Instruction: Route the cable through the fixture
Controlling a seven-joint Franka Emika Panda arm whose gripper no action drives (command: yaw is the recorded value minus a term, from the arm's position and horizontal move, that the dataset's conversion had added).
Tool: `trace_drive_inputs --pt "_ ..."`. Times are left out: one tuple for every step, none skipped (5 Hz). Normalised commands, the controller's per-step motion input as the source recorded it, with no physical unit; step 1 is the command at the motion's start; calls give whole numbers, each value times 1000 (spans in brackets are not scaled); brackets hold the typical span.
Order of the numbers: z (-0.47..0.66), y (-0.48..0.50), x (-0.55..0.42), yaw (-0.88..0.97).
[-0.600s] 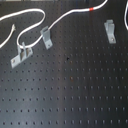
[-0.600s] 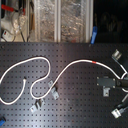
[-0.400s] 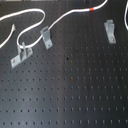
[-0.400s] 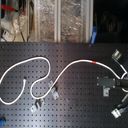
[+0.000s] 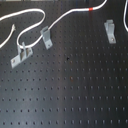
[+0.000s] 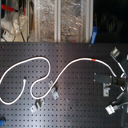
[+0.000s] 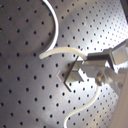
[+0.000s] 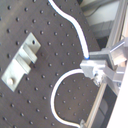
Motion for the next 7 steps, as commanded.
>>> trace_drive_inputs --pt "48 124 11 291" --pt "4 25 5 0" --pt "115 229 -317 51" --pt "124 271 -299 94" --pt "143 274 -188 223" --pt "121 288 -164 229" --pt "134 299 -141 240"
